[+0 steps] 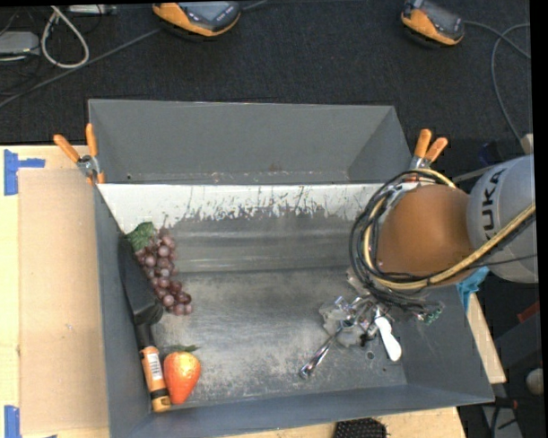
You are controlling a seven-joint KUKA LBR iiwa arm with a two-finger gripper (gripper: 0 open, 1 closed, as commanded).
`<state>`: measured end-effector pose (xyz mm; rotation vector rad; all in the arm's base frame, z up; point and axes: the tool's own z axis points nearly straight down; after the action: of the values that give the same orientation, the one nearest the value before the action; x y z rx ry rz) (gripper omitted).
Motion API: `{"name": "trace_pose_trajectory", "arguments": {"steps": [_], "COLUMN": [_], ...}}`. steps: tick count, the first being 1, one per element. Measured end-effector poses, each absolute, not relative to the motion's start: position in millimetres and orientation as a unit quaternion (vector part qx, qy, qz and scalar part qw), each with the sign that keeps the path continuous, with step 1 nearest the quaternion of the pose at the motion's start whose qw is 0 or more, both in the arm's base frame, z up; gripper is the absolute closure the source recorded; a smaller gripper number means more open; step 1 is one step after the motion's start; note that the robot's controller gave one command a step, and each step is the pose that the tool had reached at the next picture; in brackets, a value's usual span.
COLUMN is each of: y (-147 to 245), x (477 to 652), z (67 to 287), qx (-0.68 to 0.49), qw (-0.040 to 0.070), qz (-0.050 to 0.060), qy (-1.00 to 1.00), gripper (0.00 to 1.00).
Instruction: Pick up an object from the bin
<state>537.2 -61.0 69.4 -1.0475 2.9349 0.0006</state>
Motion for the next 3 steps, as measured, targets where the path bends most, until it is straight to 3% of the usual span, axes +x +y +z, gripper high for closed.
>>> {"name": "trace_pose_trajectory", "arguments": {"steps": [3], "y": [-79.9], "x": [533.5], "z": [77.7], "qx": [-0.337], "qw": [0.013], "qz": [0.001], "qy": [0.941], "gripper": [1.0]}}
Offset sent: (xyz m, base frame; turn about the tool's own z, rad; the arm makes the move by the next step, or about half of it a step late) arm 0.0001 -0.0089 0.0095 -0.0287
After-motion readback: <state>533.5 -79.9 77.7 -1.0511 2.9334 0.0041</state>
